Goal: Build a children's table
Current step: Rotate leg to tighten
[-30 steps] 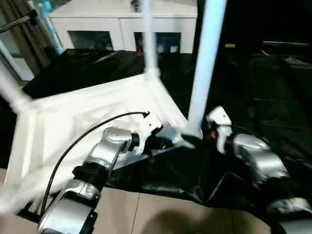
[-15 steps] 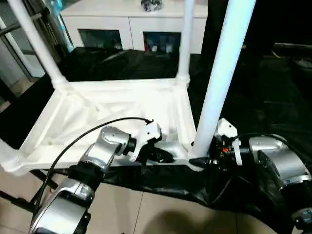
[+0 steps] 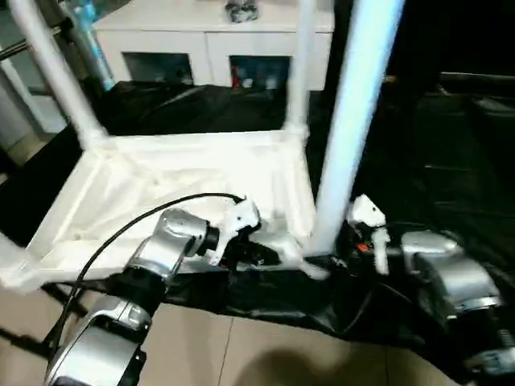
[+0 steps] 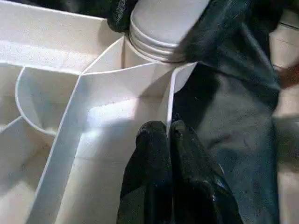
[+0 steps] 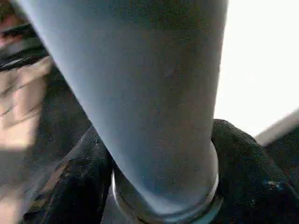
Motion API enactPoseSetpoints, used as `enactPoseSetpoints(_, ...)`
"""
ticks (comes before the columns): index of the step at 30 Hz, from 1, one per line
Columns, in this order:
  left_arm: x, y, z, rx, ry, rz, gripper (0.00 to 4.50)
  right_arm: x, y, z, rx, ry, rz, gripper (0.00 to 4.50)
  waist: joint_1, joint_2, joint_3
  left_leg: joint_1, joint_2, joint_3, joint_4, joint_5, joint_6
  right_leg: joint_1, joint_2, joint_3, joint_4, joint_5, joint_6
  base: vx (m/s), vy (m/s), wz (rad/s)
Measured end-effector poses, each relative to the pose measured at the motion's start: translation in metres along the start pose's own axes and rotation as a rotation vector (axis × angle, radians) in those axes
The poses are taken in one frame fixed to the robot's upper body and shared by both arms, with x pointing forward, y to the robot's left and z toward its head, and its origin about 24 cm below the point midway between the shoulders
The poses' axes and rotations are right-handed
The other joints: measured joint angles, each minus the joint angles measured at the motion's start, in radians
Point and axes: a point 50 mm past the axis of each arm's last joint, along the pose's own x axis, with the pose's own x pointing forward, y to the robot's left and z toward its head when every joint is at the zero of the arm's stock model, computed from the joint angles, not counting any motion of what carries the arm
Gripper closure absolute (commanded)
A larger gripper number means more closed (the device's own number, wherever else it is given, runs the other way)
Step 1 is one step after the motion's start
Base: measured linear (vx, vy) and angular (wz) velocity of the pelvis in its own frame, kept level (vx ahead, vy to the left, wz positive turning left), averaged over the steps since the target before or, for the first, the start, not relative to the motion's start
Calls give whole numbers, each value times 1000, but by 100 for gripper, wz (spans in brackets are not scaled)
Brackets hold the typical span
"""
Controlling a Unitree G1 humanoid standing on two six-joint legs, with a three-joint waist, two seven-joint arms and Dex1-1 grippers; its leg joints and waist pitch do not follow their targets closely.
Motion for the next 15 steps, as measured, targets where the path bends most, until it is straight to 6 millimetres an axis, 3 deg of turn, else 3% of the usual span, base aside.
enactPoseSetpoints(6, 16, 8, 5, -70, -30, 200, 450, 34, -13, 7, 116, -75, -331, 178, -44, 2, -1, 0, -3, -5, 0, 0, 0, 3, 0, -1, -4, 0, 0, 0, 0, 0)
enactPoseSetpoints(11, 25, 10, 9, -102, -47, 289, 450, 48, -16, 12, 130, -95, -474, 178, -56, 3, -2, -2, -4, -6, -1, 0, 0, 6, 0, -2, -11, 0, 0, 0, 0, 0)
enactPoseSetpoints(12, 25, 10, 10, -102, -50, 290, 450, 49, -16, 12, 123, -109, -476, 122, -56, 3, -2, -3, -3, -6, -1, 0, 0, 6, 0, -2, -11, 0, 0, 0, 0, 0)
enactPoseSetpoints(15, 24, 9, 11, -96, -54, 280, 450, 48, -17, 14, 126, -134, -454, 108, -58, 2, -2, -4, -3, -6, -1, 0, 0, 6, 0, -2, -13, 1, -1, 0, 0, 0)
